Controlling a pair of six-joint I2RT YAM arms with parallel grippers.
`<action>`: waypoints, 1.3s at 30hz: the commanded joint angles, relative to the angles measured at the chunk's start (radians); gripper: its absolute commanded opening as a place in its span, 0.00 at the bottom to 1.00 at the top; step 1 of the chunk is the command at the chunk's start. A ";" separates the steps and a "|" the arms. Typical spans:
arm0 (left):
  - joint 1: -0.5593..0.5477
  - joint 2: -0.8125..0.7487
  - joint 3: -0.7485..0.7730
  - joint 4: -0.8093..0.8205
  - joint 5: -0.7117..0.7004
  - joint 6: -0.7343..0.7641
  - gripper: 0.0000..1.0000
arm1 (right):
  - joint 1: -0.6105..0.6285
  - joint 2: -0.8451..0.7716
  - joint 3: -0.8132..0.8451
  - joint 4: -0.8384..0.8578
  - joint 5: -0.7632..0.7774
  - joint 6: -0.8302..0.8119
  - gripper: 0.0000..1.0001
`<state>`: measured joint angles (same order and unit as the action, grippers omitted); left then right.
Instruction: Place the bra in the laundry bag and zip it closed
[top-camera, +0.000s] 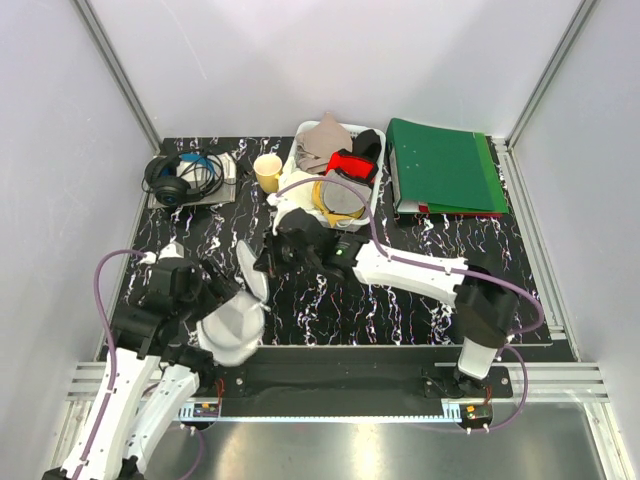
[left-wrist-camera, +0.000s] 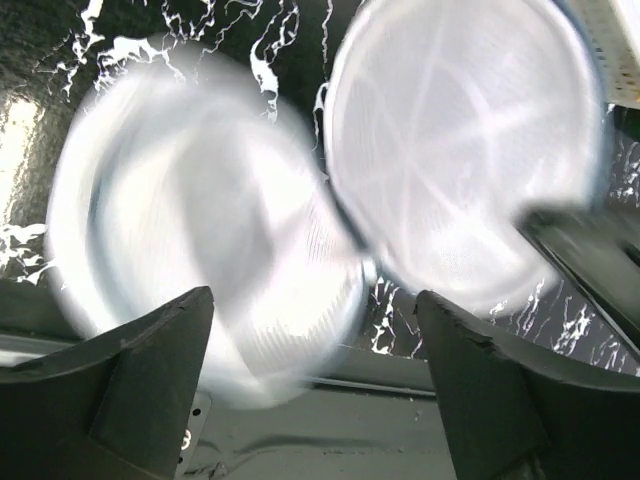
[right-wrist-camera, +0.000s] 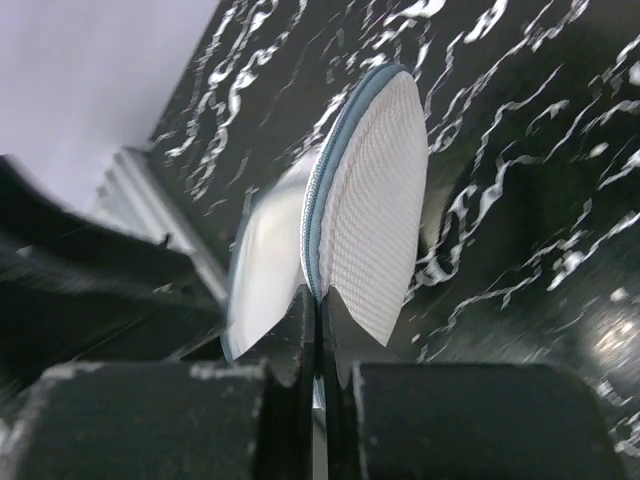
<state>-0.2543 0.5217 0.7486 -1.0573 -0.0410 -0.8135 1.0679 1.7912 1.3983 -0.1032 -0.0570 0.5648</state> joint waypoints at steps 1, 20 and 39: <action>-0.002 -0.012 -0.060 0.066 -0.025 -0.047 0.79 | 0.009 -0.091 -0.074 0.025 -0.055 0.125 0.00; -0.002 0.053 -0.134 0.079 0.021 -0.154 0.89 | -0.072 -0.225 -0.295 0.293 0.083 0.049 0.00; 0.012 0.279 -0.221 0.154 0.009 -0.219 0.65 | -0.106 -0.245 -0.338 0.401 0.085 0.043 0.00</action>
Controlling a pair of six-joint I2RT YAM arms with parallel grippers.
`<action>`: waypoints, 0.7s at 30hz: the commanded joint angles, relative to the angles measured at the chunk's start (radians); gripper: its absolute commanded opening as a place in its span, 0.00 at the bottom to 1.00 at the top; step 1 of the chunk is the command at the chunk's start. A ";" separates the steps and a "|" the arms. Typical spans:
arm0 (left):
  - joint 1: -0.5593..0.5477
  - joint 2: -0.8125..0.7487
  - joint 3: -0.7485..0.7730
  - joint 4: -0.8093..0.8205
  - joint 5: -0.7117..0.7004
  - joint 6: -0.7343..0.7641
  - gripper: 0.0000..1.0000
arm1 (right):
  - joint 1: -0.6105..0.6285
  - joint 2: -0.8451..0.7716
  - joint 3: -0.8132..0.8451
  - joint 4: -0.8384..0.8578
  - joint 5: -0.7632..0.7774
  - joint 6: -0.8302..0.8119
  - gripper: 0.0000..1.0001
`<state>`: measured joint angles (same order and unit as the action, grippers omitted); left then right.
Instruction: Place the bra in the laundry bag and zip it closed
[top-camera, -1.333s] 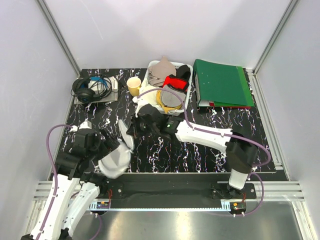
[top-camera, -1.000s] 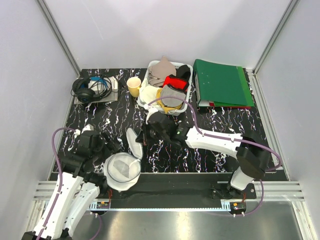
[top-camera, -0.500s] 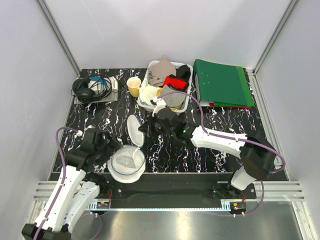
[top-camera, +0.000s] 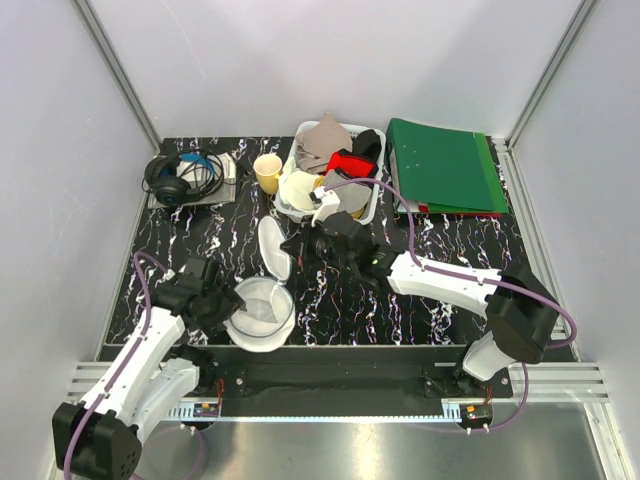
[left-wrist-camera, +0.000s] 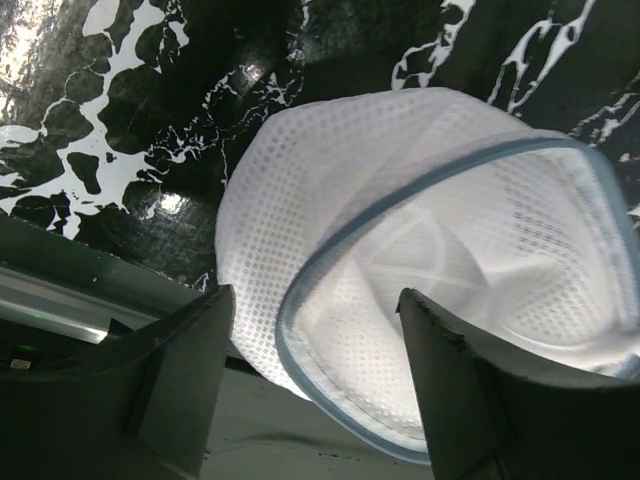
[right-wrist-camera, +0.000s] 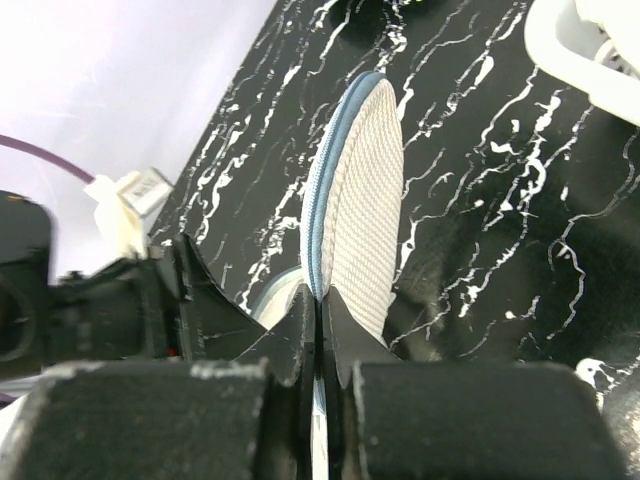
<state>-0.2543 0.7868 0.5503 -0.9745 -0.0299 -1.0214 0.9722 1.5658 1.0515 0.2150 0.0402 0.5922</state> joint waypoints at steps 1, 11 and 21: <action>0.016 0.019 -0.021 0.091 0.001 -0.003 0.60 | -0.009 -0.020 0.008 0.084 -0.017 0.018 0.00; 0.096 0.016 0.195 0.166 0.079 0.332 0.00 | -0.024 -0.027 -0.034 0.063 -0.030 0.021 0.00; 0.096 -0.208 0.320 0.146 -0.056 0.402 0.00 | -0.029 -0.021 -0.082 0.032 0.029 -0.022 0.02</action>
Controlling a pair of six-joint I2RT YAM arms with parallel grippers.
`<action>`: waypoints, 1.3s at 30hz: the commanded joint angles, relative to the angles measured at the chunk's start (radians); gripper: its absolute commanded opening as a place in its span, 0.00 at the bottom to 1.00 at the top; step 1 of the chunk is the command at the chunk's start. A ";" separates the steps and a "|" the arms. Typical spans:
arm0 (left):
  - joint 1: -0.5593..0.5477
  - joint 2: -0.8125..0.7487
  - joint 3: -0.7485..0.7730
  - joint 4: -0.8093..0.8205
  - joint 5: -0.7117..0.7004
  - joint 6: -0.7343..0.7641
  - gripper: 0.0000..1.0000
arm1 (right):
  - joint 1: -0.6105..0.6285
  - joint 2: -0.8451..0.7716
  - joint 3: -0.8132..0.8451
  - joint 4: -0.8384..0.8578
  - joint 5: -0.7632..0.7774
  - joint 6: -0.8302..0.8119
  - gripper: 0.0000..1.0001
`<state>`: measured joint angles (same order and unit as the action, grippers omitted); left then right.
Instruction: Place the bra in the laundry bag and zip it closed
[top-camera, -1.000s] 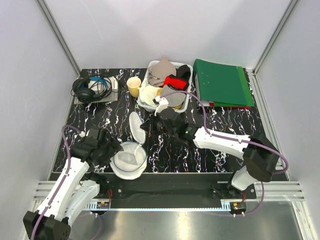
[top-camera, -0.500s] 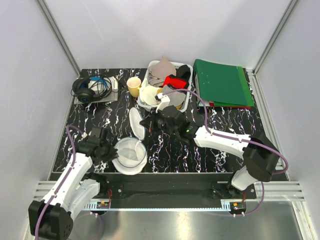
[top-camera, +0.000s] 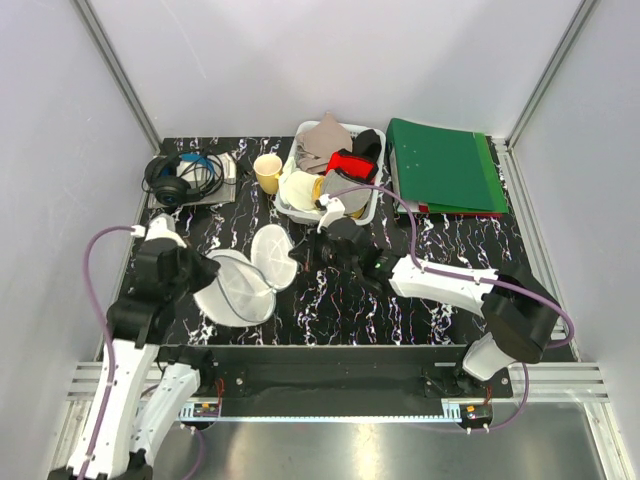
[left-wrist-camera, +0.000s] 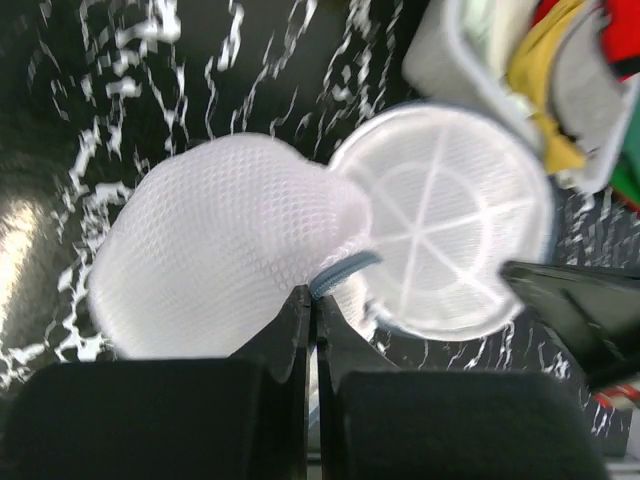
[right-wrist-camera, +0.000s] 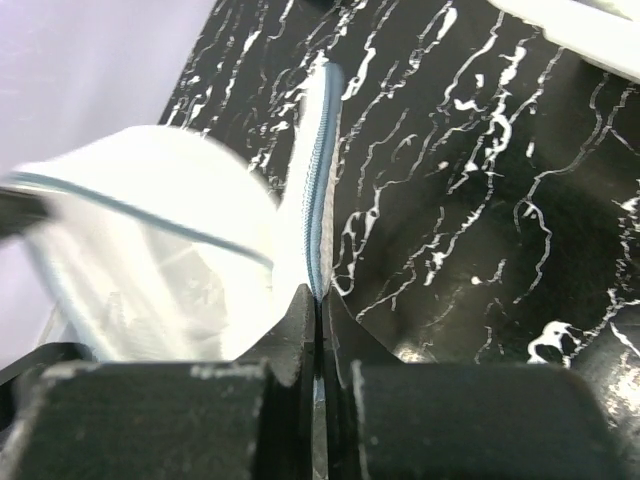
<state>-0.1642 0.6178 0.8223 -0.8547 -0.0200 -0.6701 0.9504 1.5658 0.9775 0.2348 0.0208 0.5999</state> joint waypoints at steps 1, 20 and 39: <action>0.006 -0.033 0.047 0.025 -0.069 0.052 0.00 | -0.006 -0.021 -0.010 0.020 0.053 -0.032 0.02; 0.115 0.267 0.011 0.052 -0.190 0.076 0.29 | -0.136 0.102 0.354 -0.302 0.312 -0.175 0.79; 0.011 0.126 0.022 0.210 0.313 0.145 0.73 | -0.354 0.373 0.616 -0.433 0.088 -0.411 0.64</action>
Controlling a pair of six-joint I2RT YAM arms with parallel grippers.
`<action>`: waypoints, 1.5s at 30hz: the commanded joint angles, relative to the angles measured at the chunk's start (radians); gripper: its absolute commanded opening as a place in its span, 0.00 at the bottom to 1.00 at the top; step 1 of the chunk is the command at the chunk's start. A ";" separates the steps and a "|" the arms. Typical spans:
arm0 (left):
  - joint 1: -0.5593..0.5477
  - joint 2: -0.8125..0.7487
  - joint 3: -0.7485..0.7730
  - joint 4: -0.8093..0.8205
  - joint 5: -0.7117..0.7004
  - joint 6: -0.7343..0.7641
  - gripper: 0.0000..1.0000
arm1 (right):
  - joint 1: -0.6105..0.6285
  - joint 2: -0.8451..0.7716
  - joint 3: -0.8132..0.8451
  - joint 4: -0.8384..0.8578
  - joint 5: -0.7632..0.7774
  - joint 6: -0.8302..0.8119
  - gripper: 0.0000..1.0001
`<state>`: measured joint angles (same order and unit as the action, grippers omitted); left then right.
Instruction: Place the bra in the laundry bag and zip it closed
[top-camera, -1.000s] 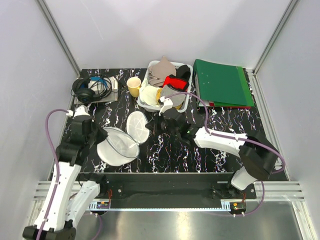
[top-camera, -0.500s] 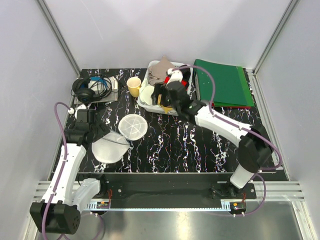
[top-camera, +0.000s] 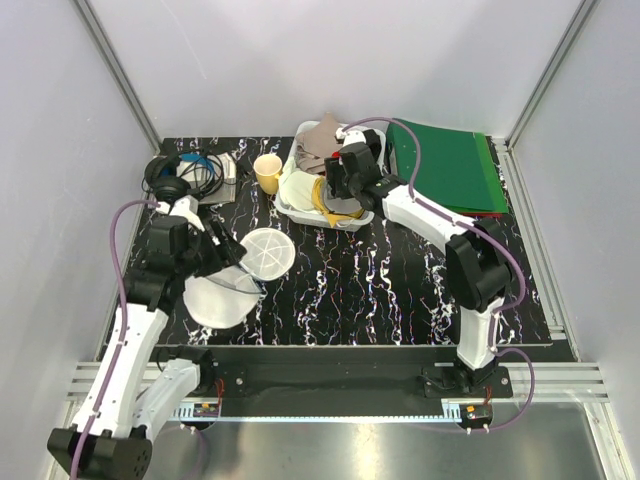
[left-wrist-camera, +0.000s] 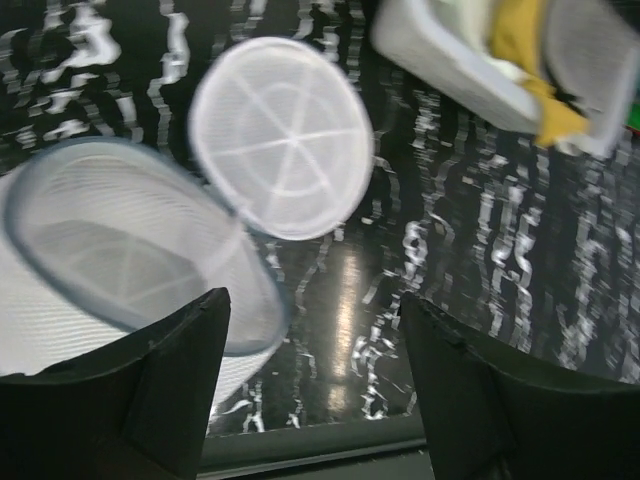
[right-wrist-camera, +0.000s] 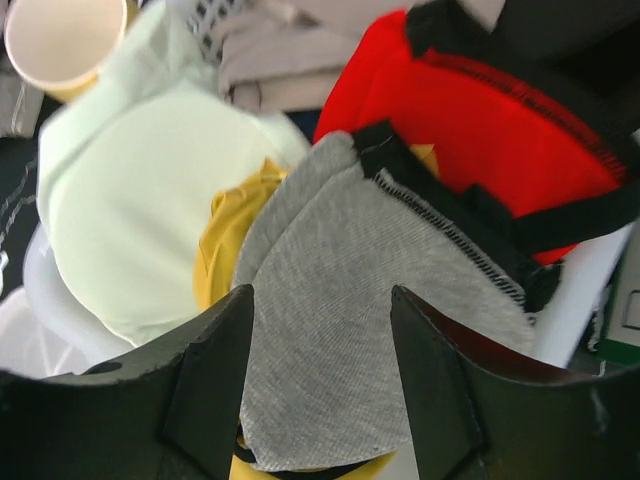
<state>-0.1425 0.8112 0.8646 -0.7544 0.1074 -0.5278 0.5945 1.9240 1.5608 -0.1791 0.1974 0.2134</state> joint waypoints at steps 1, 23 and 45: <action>-0.012 -0.072 -0.024 0.119 0.208 0.003 0.73 | 0.002 0.021 0.033 -0.022 -0.087 -0.022 0.63; -0.218 -0.058 -0.102 0.198 0.282 -0.077 0.68 | -0.128 0.058 0.180 -0.083 0.030 -0.097 0.80; -0.220 0.014 0.033 0.076 0.133 0.029 0.74 | 0.030 0.227 0.366 -0.114 -0.173 -0.034 0.57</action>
<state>-0.3599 0.8444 0.8700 -0.6647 0.2581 -0.5297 0.6102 2.1391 1.8668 -0.2913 -0.0345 0.1616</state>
